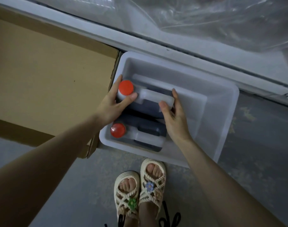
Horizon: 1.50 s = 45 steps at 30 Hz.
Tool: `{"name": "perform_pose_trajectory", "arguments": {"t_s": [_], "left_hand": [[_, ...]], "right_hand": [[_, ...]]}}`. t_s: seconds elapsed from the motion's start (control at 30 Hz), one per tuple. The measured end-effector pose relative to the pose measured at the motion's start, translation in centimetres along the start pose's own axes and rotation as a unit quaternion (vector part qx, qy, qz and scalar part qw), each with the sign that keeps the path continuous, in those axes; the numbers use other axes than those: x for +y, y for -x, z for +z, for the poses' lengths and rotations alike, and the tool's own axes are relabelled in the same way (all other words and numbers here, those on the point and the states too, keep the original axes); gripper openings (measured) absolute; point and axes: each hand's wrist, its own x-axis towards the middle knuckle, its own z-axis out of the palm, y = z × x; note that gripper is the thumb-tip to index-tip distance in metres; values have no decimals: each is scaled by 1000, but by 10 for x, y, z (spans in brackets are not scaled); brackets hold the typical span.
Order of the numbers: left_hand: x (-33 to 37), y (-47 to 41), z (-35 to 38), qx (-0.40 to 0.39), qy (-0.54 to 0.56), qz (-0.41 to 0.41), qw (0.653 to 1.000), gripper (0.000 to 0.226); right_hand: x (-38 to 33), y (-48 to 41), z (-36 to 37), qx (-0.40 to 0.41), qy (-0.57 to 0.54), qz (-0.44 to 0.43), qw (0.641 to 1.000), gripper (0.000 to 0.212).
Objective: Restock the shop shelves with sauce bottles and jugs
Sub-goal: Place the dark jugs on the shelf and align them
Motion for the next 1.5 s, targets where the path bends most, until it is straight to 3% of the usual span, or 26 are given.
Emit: {"name": "perform_pose_trajectory", "arguments": {"t_s": [0.13, 0.23, 0.5, 0.63, 0.87, 1.17, 1.5], "left_hand": [[6, -21, -2, 15, -13, 34, 999, 53], [10, -36, -1, 21, -16, 48, 998, 49], [10, -70, 2, 35, 27, 66, 997, 65], [12, -77, 6, 62, 41, 96, 993, 45], [39, -66, 7, 72, 69, 108, 989, 36], [178, 60, -11, 66, 82, 133, 986, 53], [400, 245, -41, 63, 46, 209, 975, 40]], "right_hand": [[-7, -23, 0, 36, 9, -28, 999, 49], [-8, -40, -2, 47, 12, -42, 998, 38], [-9, -74, 3, 46, -73, -45, 995, 37], [-13, -84, 3, 70, -92, -37, 993, 15], [-47, -74, -7, 89, -99, -61, 989, 26], [-183, 49, -58, 98, -102, -83, 986, 27], [-390, 235, -136, 116, -110, -142, 977, 23]]}}
